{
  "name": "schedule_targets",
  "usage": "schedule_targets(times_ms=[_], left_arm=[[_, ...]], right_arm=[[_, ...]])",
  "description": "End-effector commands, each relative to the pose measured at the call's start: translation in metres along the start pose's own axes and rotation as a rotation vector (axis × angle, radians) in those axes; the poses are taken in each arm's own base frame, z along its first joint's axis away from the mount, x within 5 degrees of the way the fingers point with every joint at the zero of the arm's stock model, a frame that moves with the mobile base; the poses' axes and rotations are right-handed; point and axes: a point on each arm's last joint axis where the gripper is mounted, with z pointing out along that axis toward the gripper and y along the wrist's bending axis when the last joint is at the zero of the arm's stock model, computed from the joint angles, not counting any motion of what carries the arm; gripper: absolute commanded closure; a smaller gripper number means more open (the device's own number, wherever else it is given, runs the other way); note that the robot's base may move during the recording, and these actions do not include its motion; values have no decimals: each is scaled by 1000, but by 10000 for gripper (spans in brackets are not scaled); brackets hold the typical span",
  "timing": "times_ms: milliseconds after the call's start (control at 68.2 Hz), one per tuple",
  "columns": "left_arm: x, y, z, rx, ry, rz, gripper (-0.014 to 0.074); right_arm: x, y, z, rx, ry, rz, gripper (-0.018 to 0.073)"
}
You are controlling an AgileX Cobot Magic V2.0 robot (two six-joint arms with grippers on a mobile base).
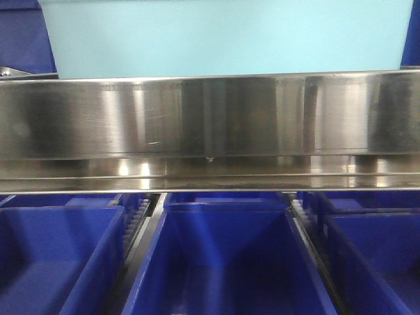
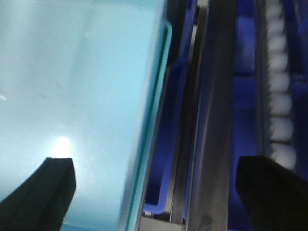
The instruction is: Move two blue bins to right shelf middle
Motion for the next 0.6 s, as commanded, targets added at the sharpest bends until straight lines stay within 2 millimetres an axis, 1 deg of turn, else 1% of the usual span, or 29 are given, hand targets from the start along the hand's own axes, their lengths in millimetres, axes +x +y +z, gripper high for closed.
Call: schedule_targets(times_ms=[0, 44, 88, 161, 293, 323, 484, 587], left_arm=[[9, -3, 17, 25, 33, -13, 51], [13, -5, 25, 44, 41, -17, 51], [16, -6, 32, 48, 47, -16, 51], [23, -7, 43, 47, 65, -12, 51], [32, -6, 58, 45, 83, -37, 51], [33, -6, 60, 47, 78, -39, 51], [35, -8, 65, 62, 66, -45, 51], [35, -9, 65, 70, 60, -50, 75]], right_arm=[[6, -3, 12, 9, -15, 6, 1], [11, -4, 21, 10, -9, 7, 1], [14, -4, 27, 4, -9, 12, 1], [17, -3, 33, -13, -19, 26, 1], [18, -2, 38, -29, -35, 40, 1], [18, -2, 43, -28, -23, 40, 1], [19, -2, 60, -28, 25, 48, 1], [21, -2, 67, -38, 49, 59, 8]])
